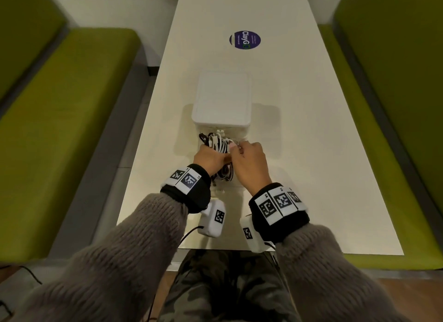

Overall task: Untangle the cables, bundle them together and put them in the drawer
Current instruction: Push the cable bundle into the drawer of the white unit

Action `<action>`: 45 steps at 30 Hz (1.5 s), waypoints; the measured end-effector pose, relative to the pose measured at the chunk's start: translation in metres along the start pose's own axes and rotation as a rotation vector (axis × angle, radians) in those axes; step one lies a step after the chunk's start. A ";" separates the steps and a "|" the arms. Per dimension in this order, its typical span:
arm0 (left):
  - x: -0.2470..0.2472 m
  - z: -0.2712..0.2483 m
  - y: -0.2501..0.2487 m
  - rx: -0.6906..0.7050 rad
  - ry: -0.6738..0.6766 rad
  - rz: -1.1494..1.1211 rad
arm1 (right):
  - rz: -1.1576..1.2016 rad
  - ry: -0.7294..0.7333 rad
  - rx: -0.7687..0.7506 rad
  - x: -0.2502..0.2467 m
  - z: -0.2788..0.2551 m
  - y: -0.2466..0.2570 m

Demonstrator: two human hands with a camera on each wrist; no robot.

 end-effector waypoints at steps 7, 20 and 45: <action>-0.001 -0.003 0.000 -0.083 -0.011 0.155 | -0.224 -0.048 0.007 -0.004 0.016 0.001; 0.003 -0.008 -0.006 0.135 0.008 0.508 | -0.204 0.098 -0.061 0.007 0.018 0.007; 0.002 -0.002 -0.008 0.102 0.172 0.839 | -0.036 0.292 -0.258 0.039 -0.031 0.014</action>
Point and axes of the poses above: each hand's wrist, its own z-axis towards the middle knuckle, its own x-axis out of the palm, y = z × x, the point moved 9 cm from there along z, towards the middle knuckle, and after that the axes turned 2 degrees about y, right-handed, at the moved point
